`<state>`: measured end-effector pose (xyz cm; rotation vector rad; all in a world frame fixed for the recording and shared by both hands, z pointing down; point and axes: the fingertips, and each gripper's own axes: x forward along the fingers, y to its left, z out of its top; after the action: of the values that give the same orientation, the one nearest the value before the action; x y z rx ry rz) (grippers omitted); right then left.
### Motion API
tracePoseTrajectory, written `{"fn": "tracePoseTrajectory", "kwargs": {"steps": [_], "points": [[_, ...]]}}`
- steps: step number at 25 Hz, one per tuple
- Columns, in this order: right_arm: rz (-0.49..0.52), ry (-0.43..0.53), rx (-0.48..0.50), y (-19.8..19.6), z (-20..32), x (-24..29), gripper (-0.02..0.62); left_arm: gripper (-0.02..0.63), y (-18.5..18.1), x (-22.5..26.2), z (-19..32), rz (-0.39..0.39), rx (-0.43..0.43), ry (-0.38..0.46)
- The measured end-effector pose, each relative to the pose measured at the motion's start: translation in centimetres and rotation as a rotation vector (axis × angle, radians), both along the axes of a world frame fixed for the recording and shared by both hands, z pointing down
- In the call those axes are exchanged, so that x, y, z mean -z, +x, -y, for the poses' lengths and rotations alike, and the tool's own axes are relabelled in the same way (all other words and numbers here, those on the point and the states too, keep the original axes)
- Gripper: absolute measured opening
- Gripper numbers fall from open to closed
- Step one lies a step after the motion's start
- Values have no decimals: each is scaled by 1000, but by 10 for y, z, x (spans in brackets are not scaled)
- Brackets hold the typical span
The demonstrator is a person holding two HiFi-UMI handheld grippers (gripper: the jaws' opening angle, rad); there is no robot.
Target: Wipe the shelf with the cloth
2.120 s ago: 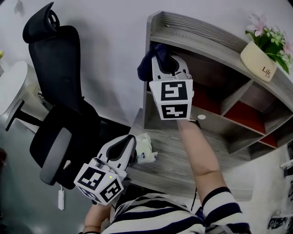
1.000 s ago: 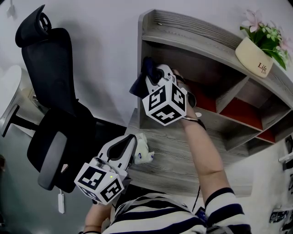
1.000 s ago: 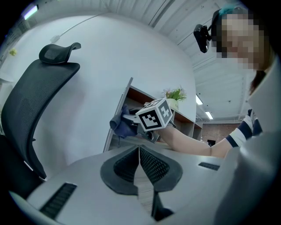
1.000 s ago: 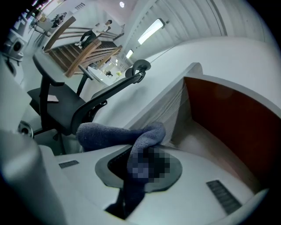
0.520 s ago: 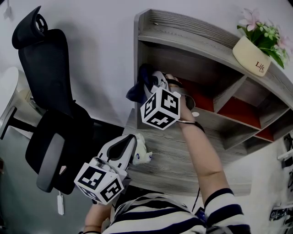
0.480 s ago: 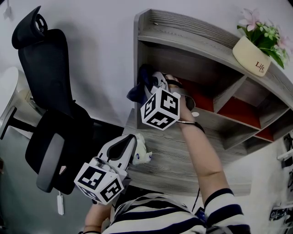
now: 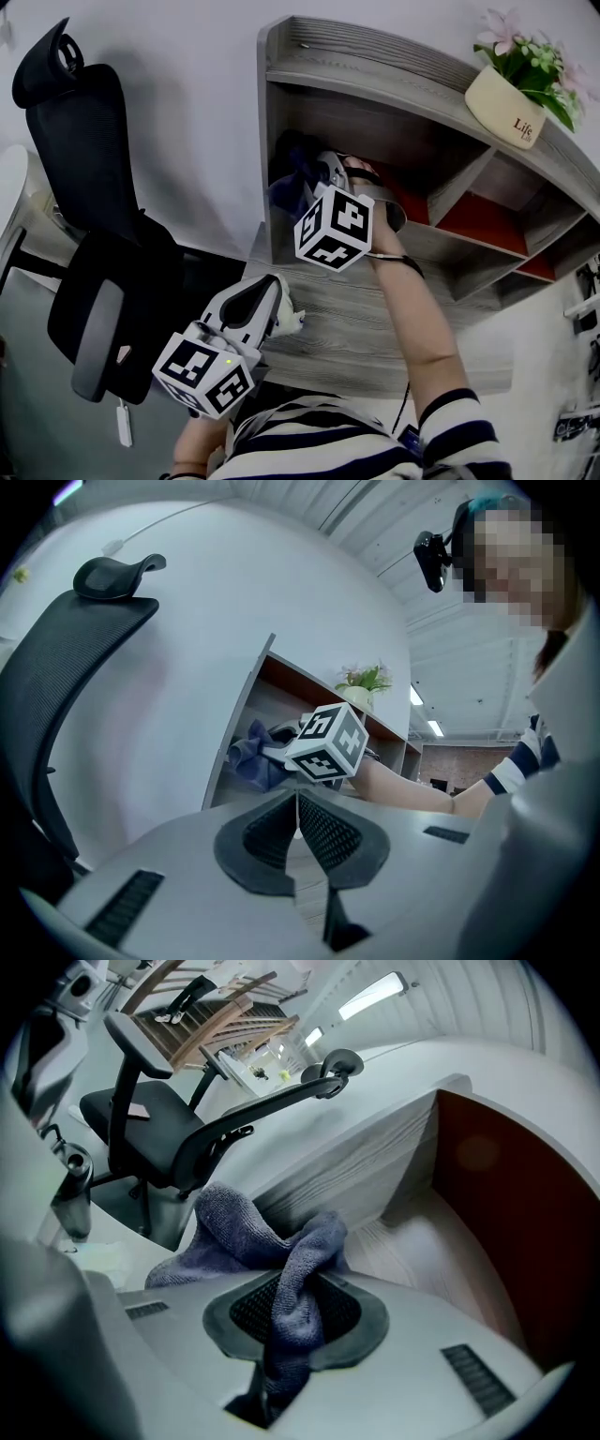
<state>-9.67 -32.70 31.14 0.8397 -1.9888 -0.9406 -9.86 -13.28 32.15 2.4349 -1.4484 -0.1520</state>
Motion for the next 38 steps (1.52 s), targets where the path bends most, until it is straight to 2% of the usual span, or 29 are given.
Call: {"fn": "tracePoseTrajectory", "kwargs": {"steps": [9, 18, 32, 38], "points": [[-19, 13, -98, 44, 3, -2, 71, 21, 19, 0, 4, -5, -64, 4], [-86, 39, -233, 96, 3, -3, 72, 21, 36, -1, 7, -13, -123, 1], [-279, 105, -536, 177, -3, 0, 72, 21, 63, -2, 8, -27, -211, 0], [-276, 117, -545, 182, -5, 1, 71, 21, 67, -3, 8, -26, -226, 0]]}}
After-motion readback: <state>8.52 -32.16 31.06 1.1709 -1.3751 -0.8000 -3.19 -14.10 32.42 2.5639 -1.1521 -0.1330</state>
